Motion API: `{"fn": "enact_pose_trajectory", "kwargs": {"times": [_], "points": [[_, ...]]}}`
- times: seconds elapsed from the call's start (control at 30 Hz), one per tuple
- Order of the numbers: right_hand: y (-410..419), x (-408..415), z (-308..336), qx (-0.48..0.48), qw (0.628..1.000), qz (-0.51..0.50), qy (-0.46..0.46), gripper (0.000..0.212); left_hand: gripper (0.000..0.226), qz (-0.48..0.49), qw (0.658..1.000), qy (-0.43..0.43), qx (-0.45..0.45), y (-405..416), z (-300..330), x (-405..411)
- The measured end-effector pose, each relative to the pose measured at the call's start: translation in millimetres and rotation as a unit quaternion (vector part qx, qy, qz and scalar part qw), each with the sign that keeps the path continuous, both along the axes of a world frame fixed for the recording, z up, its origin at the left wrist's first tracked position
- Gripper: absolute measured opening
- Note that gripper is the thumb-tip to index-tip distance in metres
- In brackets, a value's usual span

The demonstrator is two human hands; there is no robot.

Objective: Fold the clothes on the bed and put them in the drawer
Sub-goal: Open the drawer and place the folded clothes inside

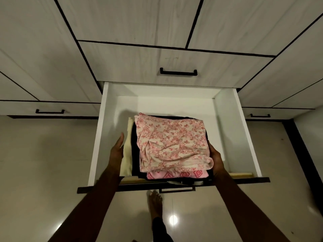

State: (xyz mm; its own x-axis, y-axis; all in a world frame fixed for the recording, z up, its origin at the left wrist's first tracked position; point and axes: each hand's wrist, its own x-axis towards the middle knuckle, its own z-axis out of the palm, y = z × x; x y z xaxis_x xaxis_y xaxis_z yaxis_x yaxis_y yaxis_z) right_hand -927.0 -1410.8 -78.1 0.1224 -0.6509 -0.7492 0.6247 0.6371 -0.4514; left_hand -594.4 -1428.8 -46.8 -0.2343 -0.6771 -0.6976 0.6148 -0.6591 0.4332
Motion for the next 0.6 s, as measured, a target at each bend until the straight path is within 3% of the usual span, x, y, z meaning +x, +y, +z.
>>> {"fn": "enact_pose_trajectory", "kwargs": {"times": [0.07,0.2,0.6], "points": [[-14.9,-8.7,-10.7,0.016,0.999,-0.015,0.045,0.060,0.057,-0.039,0.999,0.026,0.005,-14.3,-4.0,-8.5],[-44.2,-22.8,-42.9,0.027,0.999,-0.002,0.026,0.059,0.051,-0.062,0.995,0.061,0.049,-47.0,-60.1,-13.1],[-129.0,-39.5,-131.6,0.064,0.995,0.007,0.078,0.059,0.048,-0.067,0.996,0.002,0.059,-127.9,-183.5,-39.5]]}}
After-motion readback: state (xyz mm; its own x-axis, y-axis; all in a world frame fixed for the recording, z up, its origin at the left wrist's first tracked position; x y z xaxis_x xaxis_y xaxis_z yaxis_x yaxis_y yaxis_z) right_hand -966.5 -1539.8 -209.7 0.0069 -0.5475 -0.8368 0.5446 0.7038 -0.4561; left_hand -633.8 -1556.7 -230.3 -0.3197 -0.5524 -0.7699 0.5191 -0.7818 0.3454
